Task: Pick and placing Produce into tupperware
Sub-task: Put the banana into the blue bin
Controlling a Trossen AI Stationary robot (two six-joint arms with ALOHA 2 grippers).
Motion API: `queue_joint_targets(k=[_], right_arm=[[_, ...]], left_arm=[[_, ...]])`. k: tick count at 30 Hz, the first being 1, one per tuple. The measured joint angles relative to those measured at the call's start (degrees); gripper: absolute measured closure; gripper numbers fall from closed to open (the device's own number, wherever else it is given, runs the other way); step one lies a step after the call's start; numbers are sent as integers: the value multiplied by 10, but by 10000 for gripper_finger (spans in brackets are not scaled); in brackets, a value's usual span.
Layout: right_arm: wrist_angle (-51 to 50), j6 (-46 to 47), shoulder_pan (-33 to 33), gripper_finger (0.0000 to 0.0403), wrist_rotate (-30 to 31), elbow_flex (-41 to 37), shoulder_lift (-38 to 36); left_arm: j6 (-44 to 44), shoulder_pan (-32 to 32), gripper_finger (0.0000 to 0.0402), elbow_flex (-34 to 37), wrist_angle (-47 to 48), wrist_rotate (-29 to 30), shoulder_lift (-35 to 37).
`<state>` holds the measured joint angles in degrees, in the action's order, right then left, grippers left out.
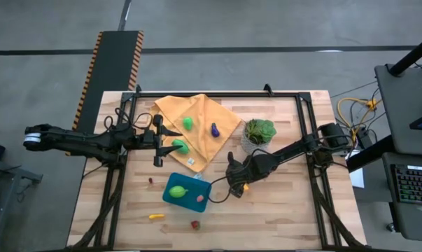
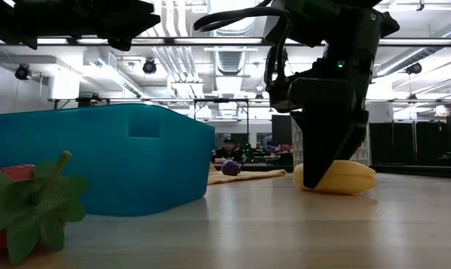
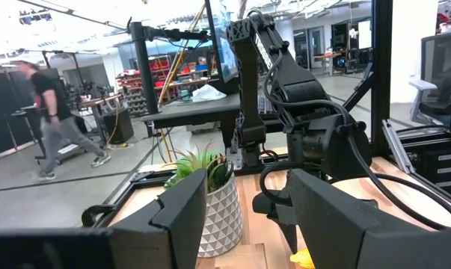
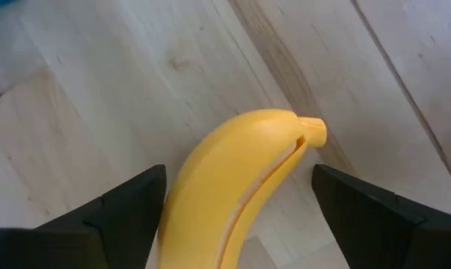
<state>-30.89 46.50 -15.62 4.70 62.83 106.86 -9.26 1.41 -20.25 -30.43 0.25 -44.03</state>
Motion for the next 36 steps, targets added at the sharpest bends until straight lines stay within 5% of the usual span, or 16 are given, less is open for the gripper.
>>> queue_joint_targets(k=[14,36], right_arm=[[-2,0,-7,83,1,0,1],[-7,0,-7,212,-1,1,2]], left_arm=[[0,0,223,0,0,0,0],[0,0,223,0,0,0,0]])
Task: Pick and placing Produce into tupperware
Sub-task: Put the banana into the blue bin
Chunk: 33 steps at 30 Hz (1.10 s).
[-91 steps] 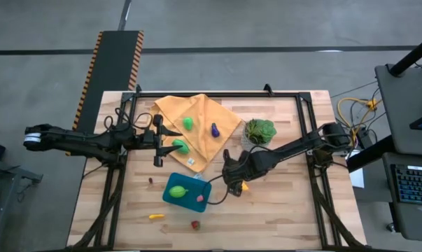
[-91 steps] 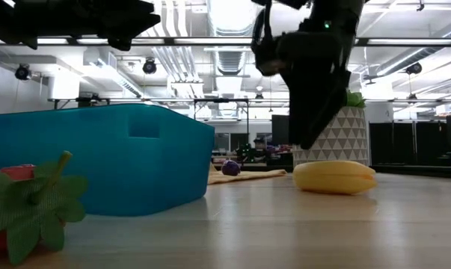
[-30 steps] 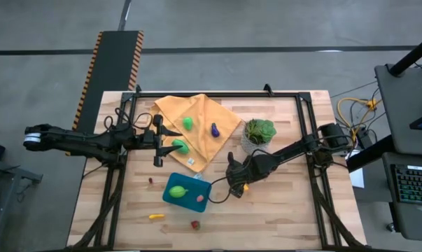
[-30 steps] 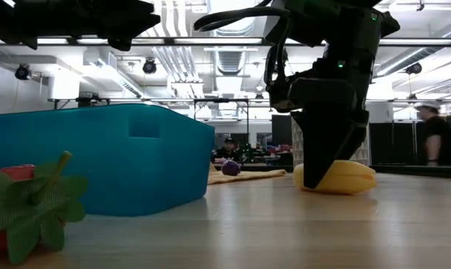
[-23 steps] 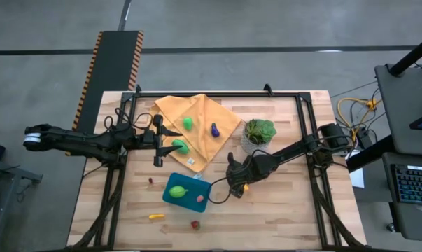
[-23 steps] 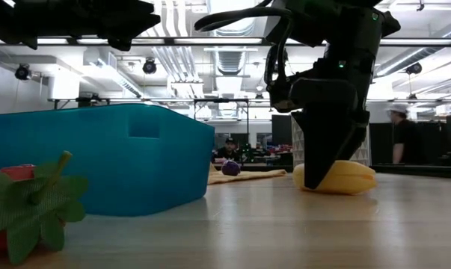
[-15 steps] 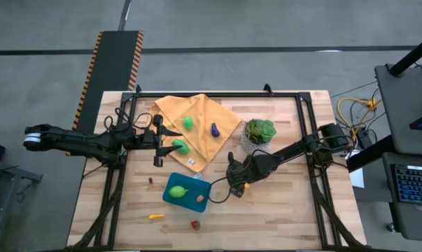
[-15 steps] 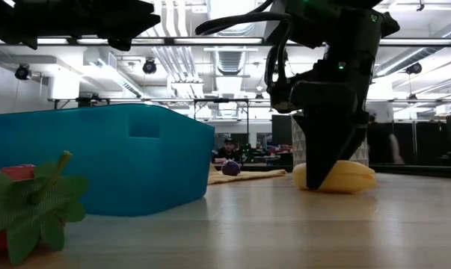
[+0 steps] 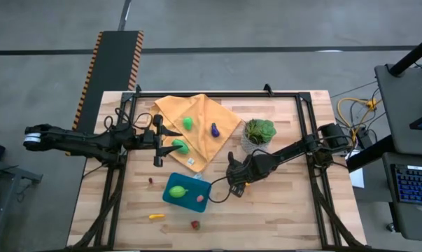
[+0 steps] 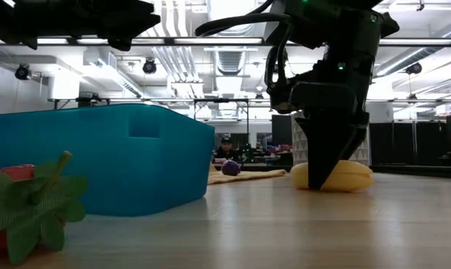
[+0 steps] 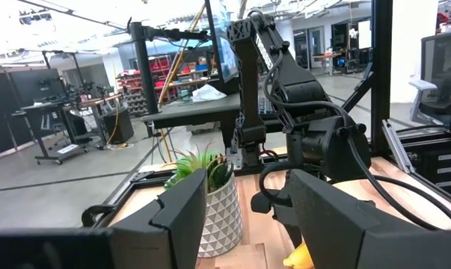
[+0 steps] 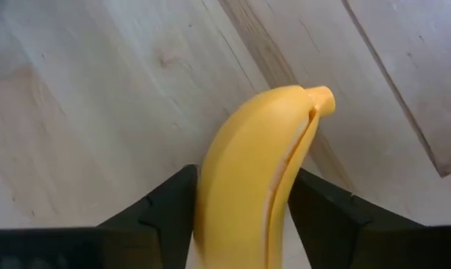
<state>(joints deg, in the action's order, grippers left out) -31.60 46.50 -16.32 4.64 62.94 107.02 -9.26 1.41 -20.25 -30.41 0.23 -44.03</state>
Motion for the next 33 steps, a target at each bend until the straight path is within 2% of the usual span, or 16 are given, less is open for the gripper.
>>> queue_joint_targets(k=[12,33], right_arm=[[4,0,-1,262,7,3,-3],[6,-15,-1,260,10,4,-5]], left_arm=[[0,0,223,0,0,0,0],[0,0,223,0,-1,0,0]])
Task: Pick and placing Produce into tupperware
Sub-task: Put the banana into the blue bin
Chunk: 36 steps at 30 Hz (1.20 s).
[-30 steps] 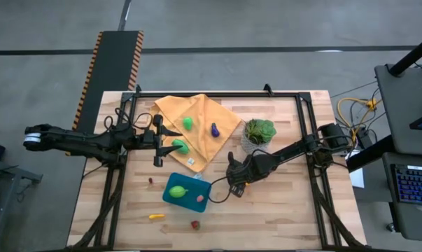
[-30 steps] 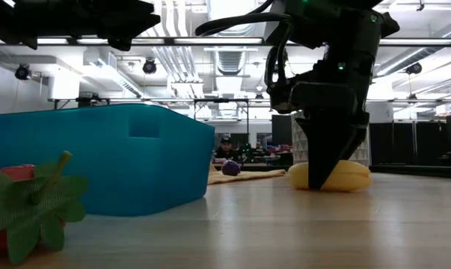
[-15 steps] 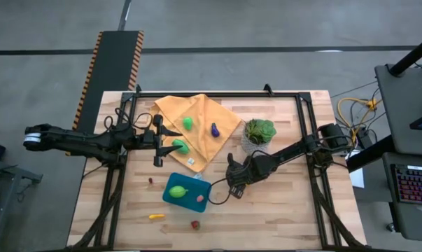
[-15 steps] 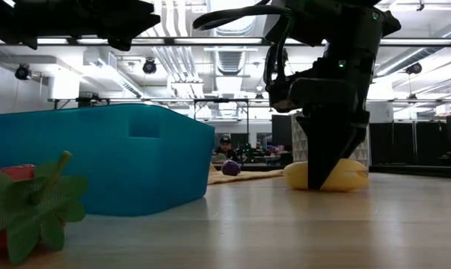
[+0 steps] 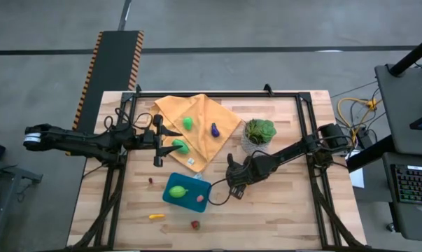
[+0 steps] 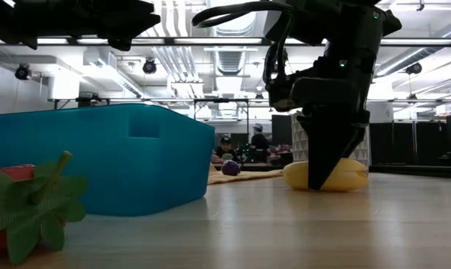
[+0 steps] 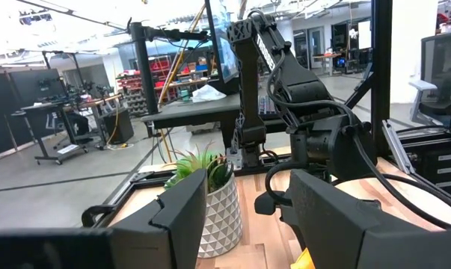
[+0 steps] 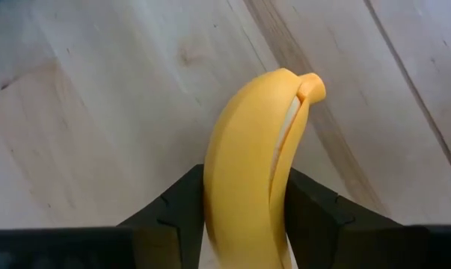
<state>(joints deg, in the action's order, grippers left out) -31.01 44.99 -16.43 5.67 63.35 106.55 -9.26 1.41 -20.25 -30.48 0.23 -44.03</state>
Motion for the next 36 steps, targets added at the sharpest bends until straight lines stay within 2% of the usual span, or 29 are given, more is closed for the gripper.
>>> queue_joint_targets(k=[5,25,36], right_arm=[[1,-3,0,260,0,10,-2],[-1,-121,0,259,20,127,-3],[5,-157,-2,259,36,170,-3]], left_arm=[[0,0,223,0,-1,0,0],[0,0,223,0,-4,0,0],[0,0,223,0,-4,0,0]])
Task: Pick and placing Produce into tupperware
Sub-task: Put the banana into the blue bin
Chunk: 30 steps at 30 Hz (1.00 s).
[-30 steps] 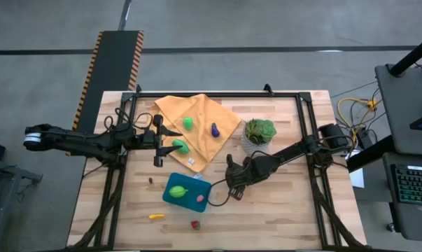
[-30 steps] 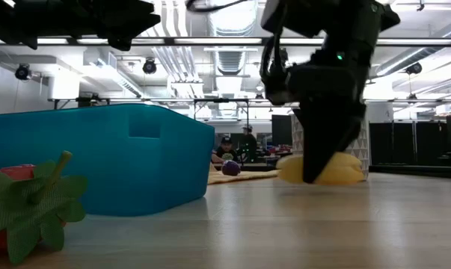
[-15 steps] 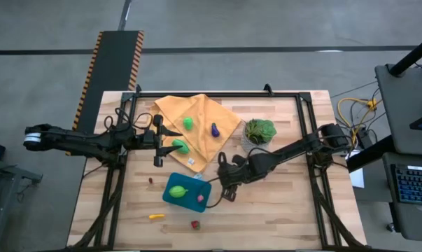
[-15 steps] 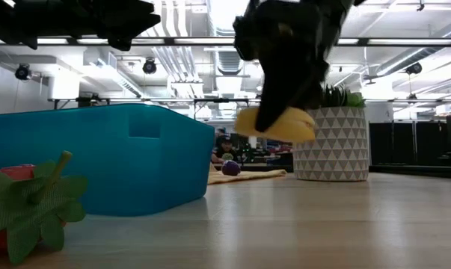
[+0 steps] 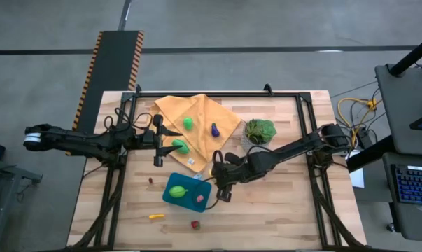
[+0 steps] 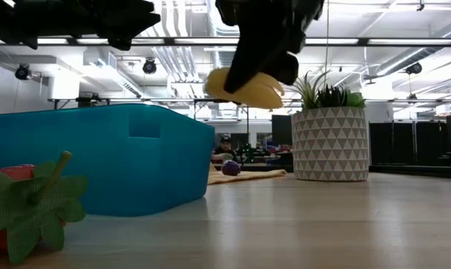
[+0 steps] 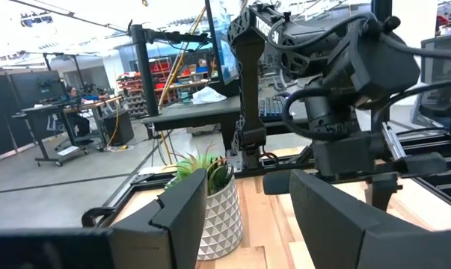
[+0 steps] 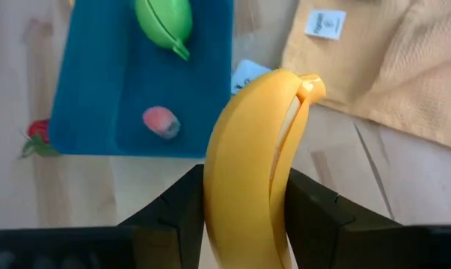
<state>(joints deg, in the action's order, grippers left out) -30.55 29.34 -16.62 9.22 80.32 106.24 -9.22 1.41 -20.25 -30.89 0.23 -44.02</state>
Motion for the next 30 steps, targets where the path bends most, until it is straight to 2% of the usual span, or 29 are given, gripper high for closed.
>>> queue_joint_targets(k=[20,30], right_arm=[[165,-96,-4,259,-7,14,0],[194,-110,-9,259,-7,13,0]], left_arm=[[0,0,223,0,-1,0,0],[0,0,223,0,-1,0,0]])
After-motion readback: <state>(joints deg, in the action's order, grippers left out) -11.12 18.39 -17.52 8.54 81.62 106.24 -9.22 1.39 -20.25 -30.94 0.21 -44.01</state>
